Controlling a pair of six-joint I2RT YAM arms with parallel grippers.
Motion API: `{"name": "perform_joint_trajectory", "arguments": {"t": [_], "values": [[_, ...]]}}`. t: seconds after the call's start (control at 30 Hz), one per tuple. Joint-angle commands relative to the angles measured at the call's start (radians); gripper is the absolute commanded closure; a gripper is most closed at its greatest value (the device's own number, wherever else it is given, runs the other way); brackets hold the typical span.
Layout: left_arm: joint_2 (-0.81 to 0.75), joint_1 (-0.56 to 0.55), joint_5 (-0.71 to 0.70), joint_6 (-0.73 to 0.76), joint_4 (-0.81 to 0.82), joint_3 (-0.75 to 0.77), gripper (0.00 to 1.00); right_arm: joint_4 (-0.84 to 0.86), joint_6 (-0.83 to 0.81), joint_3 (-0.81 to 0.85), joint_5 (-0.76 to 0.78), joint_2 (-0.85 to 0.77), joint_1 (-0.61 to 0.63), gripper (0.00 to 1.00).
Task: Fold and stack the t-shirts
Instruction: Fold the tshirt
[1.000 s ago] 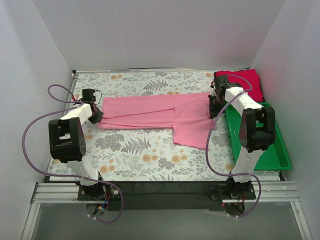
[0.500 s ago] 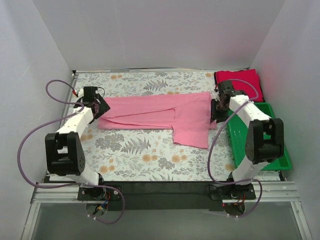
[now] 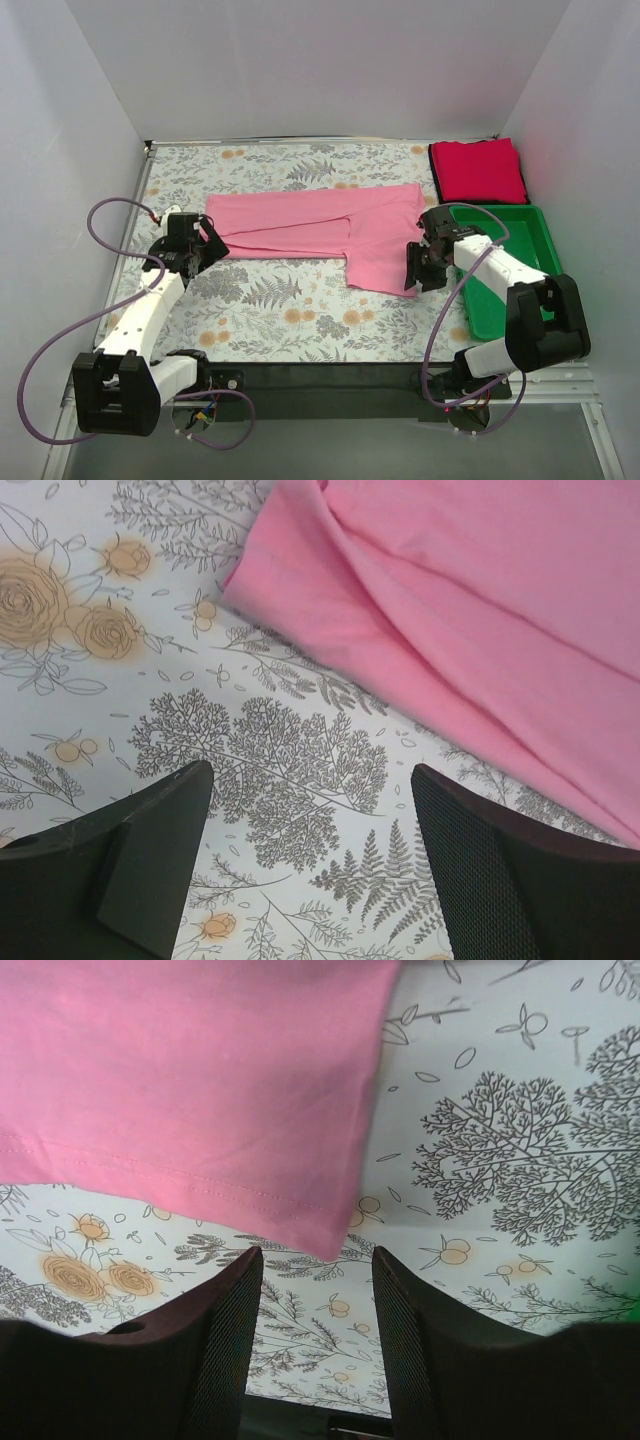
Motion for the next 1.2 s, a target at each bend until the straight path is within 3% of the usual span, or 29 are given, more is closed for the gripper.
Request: {"name": "perform_joint_trajectory", "arguments": {"t": [0.0, 0.2, 0.4, 0.5, 0.53, 0.7, 0.87, 1.17], "values": [[-0.037, -0.006, 0.027, 0.003, 0.0, -0.049, 0.25, 0.067, 0.063, -0.036, 0.005, -0.027, 0.017, 0.53], [-0.04, -0.009, 0.049, 0.001, 0.045, -0.072, 0.25, 0.095, 0.086, -0.079, 0.002, 0.007, 0.037, 0.58], [-0.045, -0.011, 0.062, 0.003, 0.048, -0.077, 0.25, 0.135, 0.091, -0.09, 0.007, 0.048, 0.038, 0.7], [-0.052, -0.011, 0.067, 0.007, 0.045, -0.077, 0.26, 0.138, 0.089, -0.063, 0.016, 0.063, 0.037, 0.85], [-0.051, -0.011, 0.07, 0.009, 0.043, -0.077, 0.25, 0.138, 0.089, -0.052, 0.019, 0.066, 0.038, 0.98], [-0.057, -0.011, 0.09, 0.021, 0.03, -0.062, 0.26, 0.109, 0.076, 0.058, 0.014, 0.082, 0.038, 0.99], [-0.049, -0.011, 0.119, 0.027, 0.016, -0.039, 0.26, 0.092, 0.053, 0.273, 0.036, 0.131, 0.038, 0.99], [-0.025, -0.012, 0.173, 0.027, -0.01, -0.005, 0.26, 0.096, -0.006, 0.661, 0.097, 0.391, 0.027, 0.99]]}}
